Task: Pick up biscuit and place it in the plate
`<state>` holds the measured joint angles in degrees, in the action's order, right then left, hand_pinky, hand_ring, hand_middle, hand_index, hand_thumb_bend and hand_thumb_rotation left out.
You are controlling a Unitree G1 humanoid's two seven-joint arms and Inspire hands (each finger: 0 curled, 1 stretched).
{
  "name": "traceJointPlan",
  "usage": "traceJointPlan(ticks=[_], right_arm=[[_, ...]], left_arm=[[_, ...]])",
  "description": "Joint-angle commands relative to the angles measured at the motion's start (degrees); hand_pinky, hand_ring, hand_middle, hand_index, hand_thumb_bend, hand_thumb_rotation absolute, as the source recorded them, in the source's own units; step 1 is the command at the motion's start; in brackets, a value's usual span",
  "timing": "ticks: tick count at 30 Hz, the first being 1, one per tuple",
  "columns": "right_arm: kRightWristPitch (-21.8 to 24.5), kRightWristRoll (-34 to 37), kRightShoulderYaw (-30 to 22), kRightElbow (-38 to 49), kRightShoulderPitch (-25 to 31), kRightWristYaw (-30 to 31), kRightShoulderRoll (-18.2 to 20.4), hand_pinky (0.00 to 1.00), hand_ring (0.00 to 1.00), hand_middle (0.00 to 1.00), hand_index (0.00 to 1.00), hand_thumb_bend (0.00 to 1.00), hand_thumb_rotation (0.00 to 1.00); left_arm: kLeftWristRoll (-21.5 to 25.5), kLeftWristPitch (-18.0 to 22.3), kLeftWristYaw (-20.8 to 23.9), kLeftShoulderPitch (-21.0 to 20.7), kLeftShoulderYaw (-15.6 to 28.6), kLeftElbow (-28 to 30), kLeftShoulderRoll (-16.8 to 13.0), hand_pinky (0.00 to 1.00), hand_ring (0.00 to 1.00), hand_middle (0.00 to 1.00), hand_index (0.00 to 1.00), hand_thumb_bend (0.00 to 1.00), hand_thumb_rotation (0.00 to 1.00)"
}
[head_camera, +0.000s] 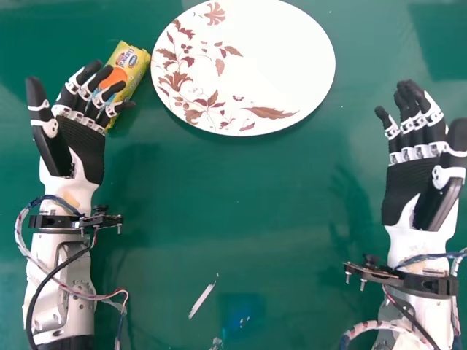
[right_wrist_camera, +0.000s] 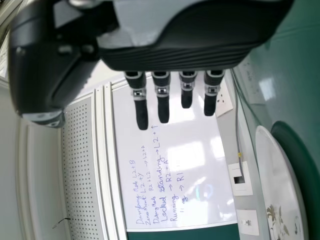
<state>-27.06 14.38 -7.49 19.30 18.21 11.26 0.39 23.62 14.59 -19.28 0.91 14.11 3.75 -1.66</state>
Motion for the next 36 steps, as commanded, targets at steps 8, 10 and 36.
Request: traceJointPlan(ticks=[8,10,36], right_arm=[[0.25,0.54,-0.22,-2.39,0.69,0.44,-0.45,0.91,0.93,0.91,0.85,0.84,0.45],[0.58,0.26,-0.17,-2.19,0.67,0.23,-0.39,0.91,0.93,0.91,0.85,0.82,0.45],[0.19,0.78,-0.17,-3.07,-0.02,0.64,-0.61,0.9,0.94,0.93,0.83,0.84,0.46]], left_arm=[[0.22,-0.31,-0.05,2.54,-0.69,-2.83,1.05,0.55,0.75,0.83,0.78,1.0,0.72],[0.07,-0.15,-0.06,2.47,-0.68,-2.96,1.01,0.55,0.74,0.82,0.77,1.0,0.72],[-1.96,3.1,0.75,3.41,-0.72,0.88,1.0,0.56,0.75,0.83,0.78,1.0,0.72]])
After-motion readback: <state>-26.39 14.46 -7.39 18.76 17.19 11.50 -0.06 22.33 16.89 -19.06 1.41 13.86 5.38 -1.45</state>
